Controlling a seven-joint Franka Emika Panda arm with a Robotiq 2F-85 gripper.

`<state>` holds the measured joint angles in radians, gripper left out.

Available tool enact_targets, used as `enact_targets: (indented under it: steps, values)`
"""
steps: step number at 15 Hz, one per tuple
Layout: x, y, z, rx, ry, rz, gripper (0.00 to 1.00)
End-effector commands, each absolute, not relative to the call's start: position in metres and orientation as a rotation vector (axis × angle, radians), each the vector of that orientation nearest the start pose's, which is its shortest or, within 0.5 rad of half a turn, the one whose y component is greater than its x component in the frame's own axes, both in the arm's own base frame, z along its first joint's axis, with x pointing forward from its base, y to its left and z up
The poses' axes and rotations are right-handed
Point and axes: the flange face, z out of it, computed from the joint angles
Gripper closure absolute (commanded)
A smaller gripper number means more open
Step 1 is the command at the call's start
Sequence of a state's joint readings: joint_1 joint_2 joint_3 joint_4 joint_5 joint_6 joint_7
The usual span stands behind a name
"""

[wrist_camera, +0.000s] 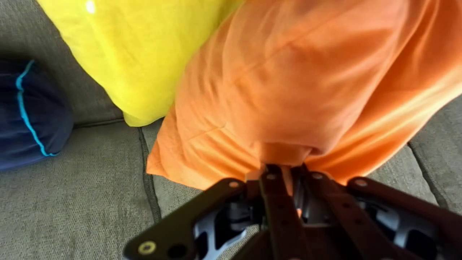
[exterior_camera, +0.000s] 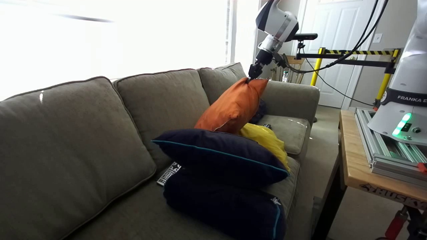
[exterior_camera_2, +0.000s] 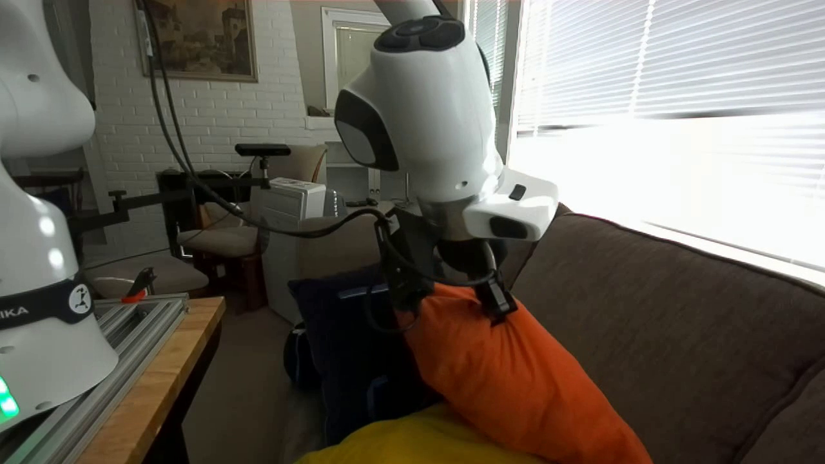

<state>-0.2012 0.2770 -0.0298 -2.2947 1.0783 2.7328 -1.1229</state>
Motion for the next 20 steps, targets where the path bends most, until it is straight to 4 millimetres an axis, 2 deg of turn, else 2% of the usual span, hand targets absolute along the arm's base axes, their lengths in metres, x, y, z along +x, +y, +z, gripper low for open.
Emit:
enact_targets:
  steps: [1, 4, 7, 13, 17, 20]
  values:
    - [0.502, -0.173, 0.232, -2.772, 0.021, -0.647, 0.97]
    - [0.490, -0.178, 0.210, -2.698, -0.059, -0.649, 0.97]
    - [0.479, -0.194, 0.208, -2.651, -0.144, -0.648, 0.97]
    - [0.476, -0.241, 0.213, -2.681, -0.238, -0.679, 0.97]
    - [0.481, -0.253, 0.216, -2.704, -0.301, -0.700, 0.97]
    - [0.480, -0.257, 0.209, -2.720, -0.323, -0.687, 0.97]
